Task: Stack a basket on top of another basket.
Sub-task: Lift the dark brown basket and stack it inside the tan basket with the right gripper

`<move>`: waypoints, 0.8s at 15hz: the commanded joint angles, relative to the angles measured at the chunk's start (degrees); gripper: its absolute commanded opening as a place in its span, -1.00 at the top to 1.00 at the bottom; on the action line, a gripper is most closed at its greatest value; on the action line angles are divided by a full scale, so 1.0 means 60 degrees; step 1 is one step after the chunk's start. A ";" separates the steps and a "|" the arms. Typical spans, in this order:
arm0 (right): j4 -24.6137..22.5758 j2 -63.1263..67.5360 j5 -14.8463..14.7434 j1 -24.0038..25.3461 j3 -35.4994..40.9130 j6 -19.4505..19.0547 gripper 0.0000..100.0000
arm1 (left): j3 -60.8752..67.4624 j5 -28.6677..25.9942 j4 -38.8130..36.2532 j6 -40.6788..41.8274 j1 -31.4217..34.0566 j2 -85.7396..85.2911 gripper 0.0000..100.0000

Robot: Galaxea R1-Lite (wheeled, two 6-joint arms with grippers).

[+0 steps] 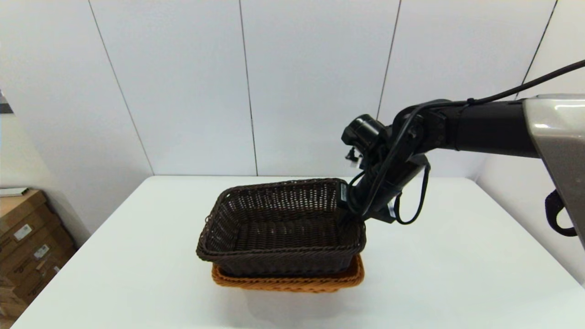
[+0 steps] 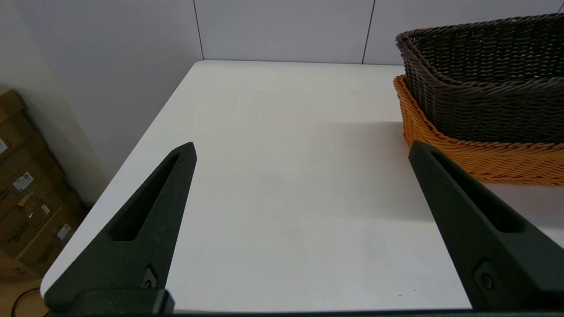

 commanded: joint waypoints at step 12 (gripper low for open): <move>-0.0624 0.0597 0.0298 -0.0422 0.0066 0.0027 1.00 | -0.0001 0.0000 -0.0001 -0.0010 -0.0004 -0.0002 -1.00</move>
